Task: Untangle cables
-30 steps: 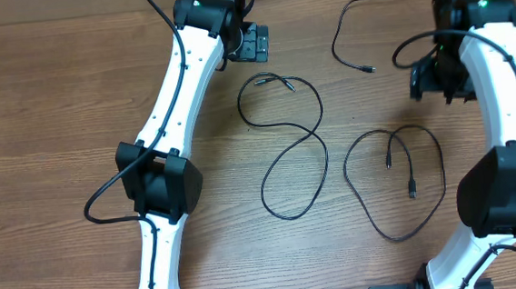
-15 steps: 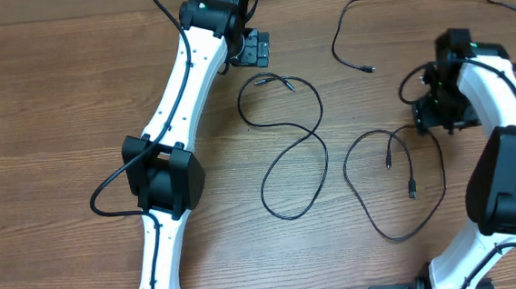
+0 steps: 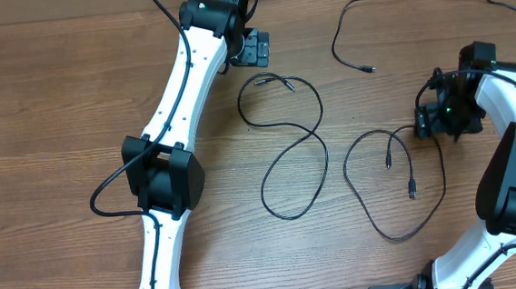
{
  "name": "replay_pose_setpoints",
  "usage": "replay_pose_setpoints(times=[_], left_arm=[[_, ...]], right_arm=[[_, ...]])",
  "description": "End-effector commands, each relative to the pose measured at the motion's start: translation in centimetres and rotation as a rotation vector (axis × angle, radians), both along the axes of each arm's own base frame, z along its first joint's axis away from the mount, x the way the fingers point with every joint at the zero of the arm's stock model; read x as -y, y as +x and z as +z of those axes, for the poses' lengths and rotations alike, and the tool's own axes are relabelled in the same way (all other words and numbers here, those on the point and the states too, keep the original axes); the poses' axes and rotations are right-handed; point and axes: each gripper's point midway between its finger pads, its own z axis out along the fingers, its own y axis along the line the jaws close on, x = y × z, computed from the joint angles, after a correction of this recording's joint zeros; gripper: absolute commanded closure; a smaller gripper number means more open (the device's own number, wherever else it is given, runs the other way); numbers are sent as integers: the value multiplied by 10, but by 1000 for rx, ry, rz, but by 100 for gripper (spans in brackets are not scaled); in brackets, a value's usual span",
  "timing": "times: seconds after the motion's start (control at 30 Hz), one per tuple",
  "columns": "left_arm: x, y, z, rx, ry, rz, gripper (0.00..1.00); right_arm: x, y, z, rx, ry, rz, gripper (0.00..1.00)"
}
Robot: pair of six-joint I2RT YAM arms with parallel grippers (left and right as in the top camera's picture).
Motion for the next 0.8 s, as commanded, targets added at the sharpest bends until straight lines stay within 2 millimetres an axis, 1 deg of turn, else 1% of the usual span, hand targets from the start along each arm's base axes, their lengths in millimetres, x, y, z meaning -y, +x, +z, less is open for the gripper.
replay_pose_setpoints(times=[0.0,0.23,0.3,0.4,0.5,0.6,0.67,0.77], left_arm=[[0,1,-4,-5,9,-18,1],[0,1,-4,-6,9,-18,0],[0,1,-4,-5,9,-18,0],[0,1,-4,-5,9,-18,1],[0,1,-4,-6,9,-18,0],[0,1,-4,-6,9,-18,0],[0,1,-4,-5,9,-18,0],[0,1,-4,-5,9,-18,0]], right_arm=[[-1,-1,-6,11,8,25,20],[4,0,-24,53,-5,19,22],[4,-1,-28,57,-7,19,25],[4,-3,-34,62,-17,17,37],[6,-4,-38,71,-27,9,38],[10,-4,-42,81,-40,-14,43],[17,-5,-44,85,-58,-50,45],[33,-8,-46,89,-88,-123,45]])
